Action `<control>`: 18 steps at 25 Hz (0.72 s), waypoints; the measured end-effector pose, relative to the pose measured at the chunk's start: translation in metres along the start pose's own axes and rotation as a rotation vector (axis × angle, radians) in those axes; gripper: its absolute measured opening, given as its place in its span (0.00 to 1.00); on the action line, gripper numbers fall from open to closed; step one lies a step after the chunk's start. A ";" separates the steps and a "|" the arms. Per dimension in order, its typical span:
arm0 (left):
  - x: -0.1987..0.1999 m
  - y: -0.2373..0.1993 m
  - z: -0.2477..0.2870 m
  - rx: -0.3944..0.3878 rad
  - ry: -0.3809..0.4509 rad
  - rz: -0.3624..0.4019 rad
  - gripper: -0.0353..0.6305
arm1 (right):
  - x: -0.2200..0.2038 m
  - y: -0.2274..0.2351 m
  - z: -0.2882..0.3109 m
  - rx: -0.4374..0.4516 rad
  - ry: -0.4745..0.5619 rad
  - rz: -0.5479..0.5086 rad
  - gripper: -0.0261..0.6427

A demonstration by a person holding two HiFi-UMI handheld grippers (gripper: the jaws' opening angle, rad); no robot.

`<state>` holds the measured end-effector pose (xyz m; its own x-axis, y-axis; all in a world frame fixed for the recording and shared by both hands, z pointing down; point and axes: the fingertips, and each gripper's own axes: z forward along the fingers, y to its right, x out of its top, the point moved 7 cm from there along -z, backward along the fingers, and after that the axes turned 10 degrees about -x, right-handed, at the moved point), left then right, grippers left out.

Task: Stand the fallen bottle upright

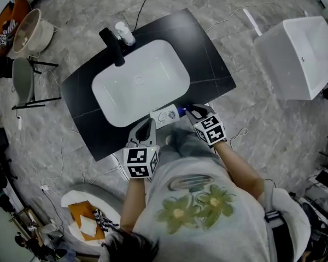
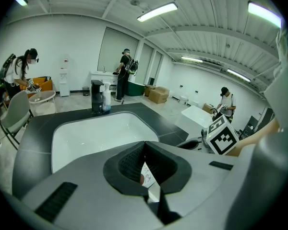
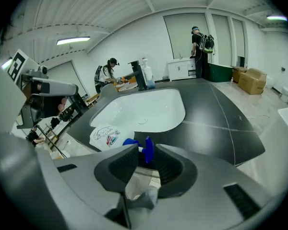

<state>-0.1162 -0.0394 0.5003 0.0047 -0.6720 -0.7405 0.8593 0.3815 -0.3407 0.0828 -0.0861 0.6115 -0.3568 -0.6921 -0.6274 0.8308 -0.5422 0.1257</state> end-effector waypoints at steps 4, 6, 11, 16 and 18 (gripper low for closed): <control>0.000 -0.004 0.000 0.001 -0.004 -0.005 0.08 | -0.003 0.000 0.004 -0.007 -0.013 0.000 0.19; 0.001 -0.005 0.000 0.000 -0.003 -0.009 0.08 | -0.003 0.000 0.006 -0.009 -0.017 -0.004 0.19; 0.000 -0.007 0.001 0.002 -0.008 -0.010 0.08 | -0.010 0.001 0.009 -0.029 -0.039 -0.003 0.19; 0.002 -0.008 0.000 0.005 -0.007 -0.005 0.08 | -0.011 0.001 0.010 -0.046 -0.032 -0.010 0.16; 0.002 -0.009 0.000 0.005 -0.007 -0.002 0.08 | -0.009 -0.001 0.010 -0.055 -0.026 -0.028 0.15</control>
<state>-0.1238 -0.0440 0.5016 0.0064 -0.6771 -0.7359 0.8618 0.3770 -0.3394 0.0812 -0.0839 0.6251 -0.3908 -0.6894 -0.6099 0.8422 -0.5352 0.0654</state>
